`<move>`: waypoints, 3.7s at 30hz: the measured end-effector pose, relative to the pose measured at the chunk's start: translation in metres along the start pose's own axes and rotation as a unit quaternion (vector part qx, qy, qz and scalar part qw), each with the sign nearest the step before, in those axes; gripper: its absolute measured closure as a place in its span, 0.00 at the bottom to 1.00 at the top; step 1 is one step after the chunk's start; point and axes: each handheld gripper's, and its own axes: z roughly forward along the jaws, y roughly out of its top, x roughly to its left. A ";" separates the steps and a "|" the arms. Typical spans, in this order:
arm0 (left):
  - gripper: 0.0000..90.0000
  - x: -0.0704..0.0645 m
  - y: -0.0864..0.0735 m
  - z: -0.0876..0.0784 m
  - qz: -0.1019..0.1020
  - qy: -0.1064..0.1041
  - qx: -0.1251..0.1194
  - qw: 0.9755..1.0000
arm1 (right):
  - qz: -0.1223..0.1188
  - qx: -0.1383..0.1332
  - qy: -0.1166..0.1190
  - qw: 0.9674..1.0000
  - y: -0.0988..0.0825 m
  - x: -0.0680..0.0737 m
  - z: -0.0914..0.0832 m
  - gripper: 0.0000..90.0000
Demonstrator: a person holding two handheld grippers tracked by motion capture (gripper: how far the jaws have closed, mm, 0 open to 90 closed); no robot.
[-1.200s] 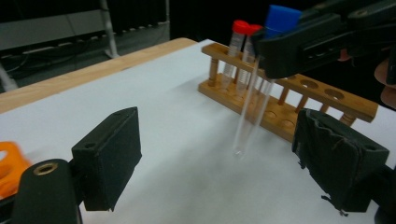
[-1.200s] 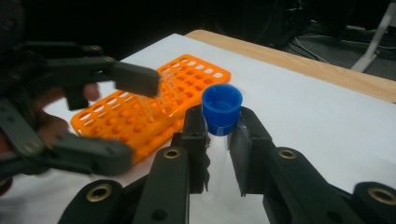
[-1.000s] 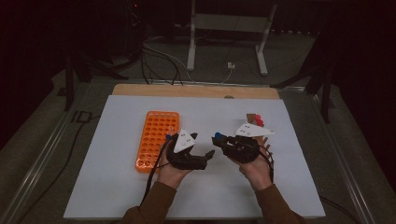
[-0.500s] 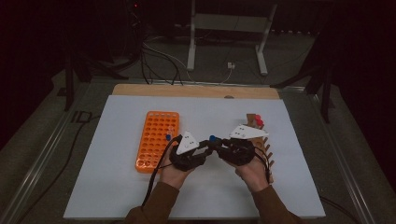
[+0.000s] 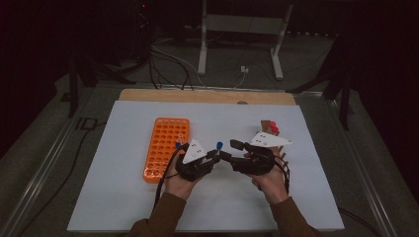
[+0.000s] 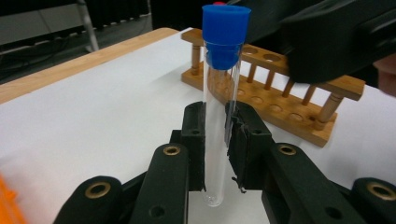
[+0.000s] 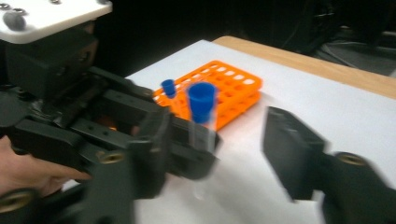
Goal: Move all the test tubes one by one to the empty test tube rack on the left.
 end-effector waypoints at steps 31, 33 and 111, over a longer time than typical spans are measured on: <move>0.86 0.051 -0.040 -0.061 -0.047 0.107 -0.025 0.993 | 0.006 -0.019 -0.106 0.994 -0.025 -0.033 -0.047 0.01; 0.86 0.052 -0.045 -0.059 -0.048 0.113 -0.023 0.992 | 0.006 -0.019 -0.107 0.994 -0.026 -0.034 -0.047 0.01; 0.01 0.059 -0.056 -0.087 -0.103 0.165 0.010 0.981 | 0.085 0.054 -0.256 0.961 -0.034 -0.125 -0.019 0.67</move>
